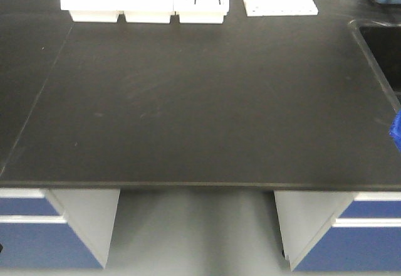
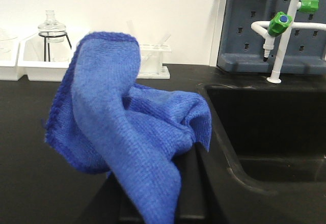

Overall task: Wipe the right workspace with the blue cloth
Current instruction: 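Hold the blue cloth in the right gripper while driving to the other bench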

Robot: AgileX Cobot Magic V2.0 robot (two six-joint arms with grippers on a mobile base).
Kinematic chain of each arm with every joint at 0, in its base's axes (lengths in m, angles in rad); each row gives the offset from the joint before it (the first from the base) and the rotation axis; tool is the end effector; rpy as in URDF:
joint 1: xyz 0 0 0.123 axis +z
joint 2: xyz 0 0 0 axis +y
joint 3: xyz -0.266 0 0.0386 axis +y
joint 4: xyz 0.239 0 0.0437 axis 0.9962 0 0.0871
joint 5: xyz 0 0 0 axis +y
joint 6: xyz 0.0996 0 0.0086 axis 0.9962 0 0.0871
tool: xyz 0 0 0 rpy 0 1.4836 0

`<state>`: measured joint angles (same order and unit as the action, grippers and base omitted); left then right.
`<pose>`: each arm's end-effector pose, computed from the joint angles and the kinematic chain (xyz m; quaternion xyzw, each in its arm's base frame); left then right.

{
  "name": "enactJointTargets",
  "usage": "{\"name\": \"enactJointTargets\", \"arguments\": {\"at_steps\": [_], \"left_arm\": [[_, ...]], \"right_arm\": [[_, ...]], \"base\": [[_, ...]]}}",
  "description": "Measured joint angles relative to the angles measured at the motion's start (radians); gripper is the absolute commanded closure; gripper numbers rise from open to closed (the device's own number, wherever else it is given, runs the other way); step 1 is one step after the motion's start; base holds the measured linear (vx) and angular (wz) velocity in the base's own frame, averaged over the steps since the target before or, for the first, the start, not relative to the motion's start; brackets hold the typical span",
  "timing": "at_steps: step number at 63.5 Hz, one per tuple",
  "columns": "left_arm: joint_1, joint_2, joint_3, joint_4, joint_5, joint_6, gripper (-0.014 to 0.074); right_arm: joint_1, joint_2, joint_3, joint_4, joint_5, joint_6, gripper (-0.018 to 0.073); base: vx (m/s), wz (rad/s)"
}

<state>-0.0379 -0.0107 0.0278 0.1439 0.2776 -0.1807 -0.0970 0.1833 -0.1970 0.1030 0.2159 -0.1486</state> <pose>0.0712 0.0012 0.1779 -0.0141 0.7755 -0.0100 0.6311 0.0830 -0.0059 0.2449 0.0110 0.7461 -0.0400 0.6645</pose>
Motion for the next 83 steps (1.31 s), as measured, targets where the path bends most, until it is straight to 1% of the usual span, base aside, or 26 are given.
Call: {"name": "enactJointTargets", "arguments": {"at_steps": [16, 37, 83], "left_arm": [[0.000, 0.000, 0.000, 0.000, 0.000, 0.000, 0.0602], [0.000, 0.000, 0.000, 0.000, 0.000, 0.000, 0.0602], [0.000, 0.000, 0.000, 0.000, 0.000, 0.000, 0.0602]], "right_arm": [[0.000, 0.000, 0.000, 0.001, 0.000, 0.000, 0.0562], [0.000, 0.000, 0.000, 0.002, 0.000, 0.000, 0.0562], [0.000, 0.000, 0.000, 0.002, 0.000, 0.000, 0.0562]], "base": [[-0.24, -0.07], [-0.29, -0.23], [-0.31, -0.41]]}}
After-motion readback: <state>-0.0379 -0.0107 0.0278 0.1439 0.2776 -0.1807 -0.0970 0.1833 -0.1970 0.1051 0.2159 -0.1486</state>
